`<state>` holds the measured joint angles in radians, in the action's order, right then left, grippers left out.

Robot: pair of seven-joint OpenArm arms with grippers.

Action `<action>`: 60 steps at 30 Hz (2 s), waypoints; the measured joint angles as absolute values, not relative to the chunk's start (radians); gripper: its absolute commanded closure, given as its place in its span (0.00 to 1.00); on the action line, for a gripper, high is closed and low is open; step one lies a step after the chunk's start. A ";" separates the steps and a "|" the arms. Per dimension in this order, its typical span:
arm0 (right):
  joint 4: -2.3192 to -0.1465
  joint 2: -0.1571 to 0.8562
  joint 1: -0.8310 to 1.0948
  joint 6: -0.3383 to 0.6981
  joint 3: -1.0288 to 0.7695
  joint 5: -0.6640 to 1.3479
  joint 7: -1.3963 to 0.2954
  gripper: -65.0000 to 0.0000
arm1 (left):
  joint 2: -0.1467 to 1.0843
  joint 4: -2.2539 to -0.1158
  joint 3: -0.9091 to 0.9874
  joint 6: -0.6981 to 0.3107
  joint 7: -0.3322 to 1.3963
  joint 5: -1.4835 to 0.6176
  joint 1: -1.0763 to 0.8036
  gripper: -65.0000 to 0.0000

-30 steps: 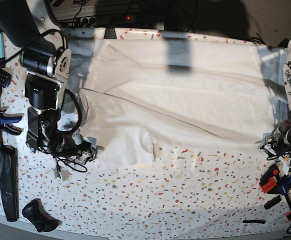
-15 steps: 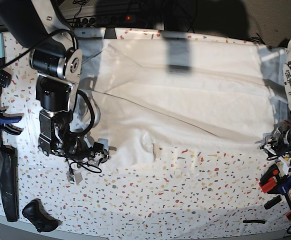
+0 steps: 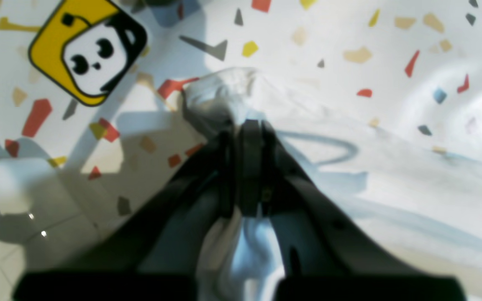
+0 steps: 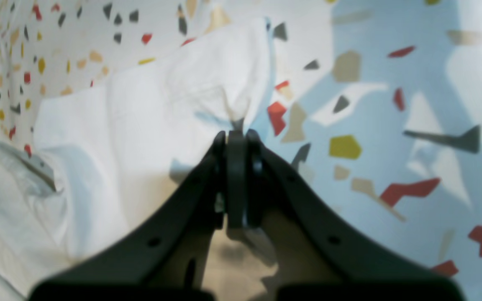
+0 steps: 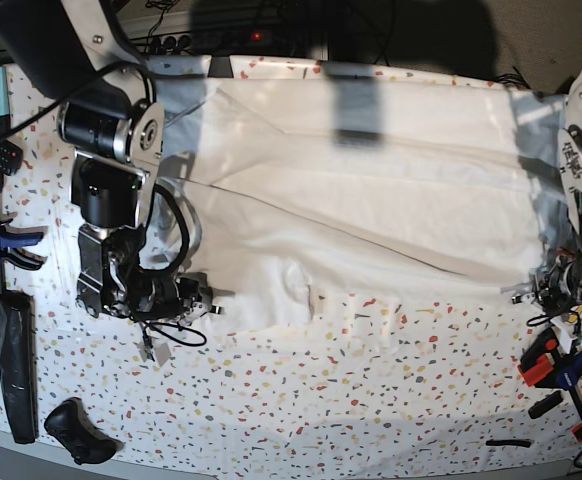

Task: Fold the T-shirt properly
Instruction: 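Lift the side edges and fold them toward the shirt's middle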

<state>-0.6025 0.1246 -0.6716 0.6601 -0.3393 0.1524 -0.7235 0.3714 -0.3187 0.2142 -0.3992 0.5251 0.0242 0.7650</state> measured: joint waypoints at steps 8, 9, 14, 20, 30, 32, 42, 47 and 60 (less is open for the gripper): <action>-0.652 0.125 -0.734 0.662 -0.339 0.147 -0.842 1.00 | 0.393 -0.317 0.214 -0.467 0.632 -0.117 0.787 1.00; -0.667 0.125 -0.737 0.662 -0.339 0.150 -0.844 1.00 | 0.398 -0.315 0.214 -0.478 0.646 -0.147 0.791 1.00; -0.708 0.136 -0.736 0.663 -0.339 0.267 -0.893 1.00 | 0.421 -0.314 0.214 -0.522 0.701 -0.269 0.831 1.00; -0.846 0.175 -0.737 0.666 -0.339 0.405 -0.968 1.00 | 0.497 -0.314 0.214 -0.587 0.784 -0.455 0.849 1.00; -1.010 0.220 -0.739 0.667 -0.339 0.625 -1.147 1.00 | 0.521 -0.314 0.214 -0.683 0.904 -0.608 0.853 1.00; -1.023 0.220 -0.733 0.667 -0.339 0.632 -1.147 1.00 | 0.524 -0.314 0.214 -0.686 0.934 -0.646 0.853 1.00; -1.222 0.259 -0.585 0.667 -0.290 0.638 -1.147 1.00 | 0.606 -0.314 0.213 -0.688 1.101 -0.862 0.848 1.00; -1.291 0.246 -0.510 0.667 -0.286 0.638 -1.151 1.00 | 0.616 -0.314 0.213 -0.688 1.104 -0.907 0.809 1.00; -1.422 0.247 -0.390 0.667 -0.286 0.669 -1.151 1.00 | 0.618 -0.314 0.212 -0.688 1.318 -1.234 0.715 1.00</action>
